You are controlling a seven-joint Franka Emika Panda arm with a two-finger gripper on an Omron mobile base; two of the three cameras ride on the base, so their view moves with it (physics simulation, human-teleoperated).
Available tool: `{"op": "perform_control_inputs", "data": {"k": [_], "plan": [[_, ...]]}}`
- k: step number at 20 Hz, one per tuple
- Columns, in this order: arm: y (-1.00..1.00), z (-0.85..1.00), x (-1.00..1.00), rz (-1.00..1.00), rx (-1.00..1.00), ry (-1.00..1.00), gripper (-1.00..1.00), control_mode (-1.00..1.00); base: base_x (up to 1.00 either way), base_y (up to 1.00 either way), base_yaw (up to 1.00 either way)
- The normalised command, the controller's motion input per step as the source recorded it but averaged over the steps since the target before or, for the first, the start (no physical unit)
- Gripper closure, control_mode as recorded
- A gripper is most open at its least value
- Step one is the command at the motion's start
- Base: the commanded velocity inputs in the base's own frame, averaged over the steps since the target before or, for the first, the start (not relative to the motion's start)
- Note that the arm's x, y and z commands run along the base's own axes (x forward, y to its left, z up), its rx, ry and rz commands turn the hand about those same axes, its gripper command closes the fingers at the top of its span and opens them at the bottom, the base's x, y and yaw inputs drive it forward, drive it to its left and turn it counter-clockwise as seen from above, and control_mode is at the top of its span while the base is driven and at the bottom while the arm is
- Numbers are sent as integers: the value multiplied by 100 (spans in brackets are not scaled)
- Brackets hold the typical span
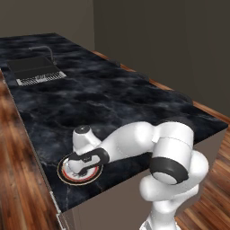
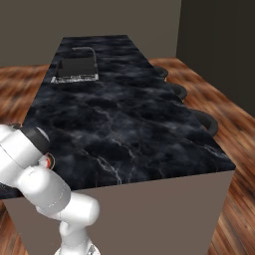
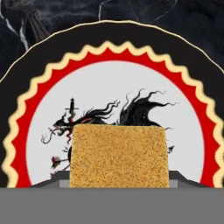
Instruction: Take the baked cake out of the oven and place it on the plate for cooling. Then close the oven door.
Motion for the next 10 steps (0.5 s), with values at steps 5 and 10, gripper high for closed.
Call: {"op": "perform_control_inputs", "data": {"k": [5, 10], "plan": [[7, -4, 1, 0, 0, 1, -100, -100, 0, 0, 0], [1, -2, 0, 0, 0, 1, -100, -100, 0, 0, 0]]}}
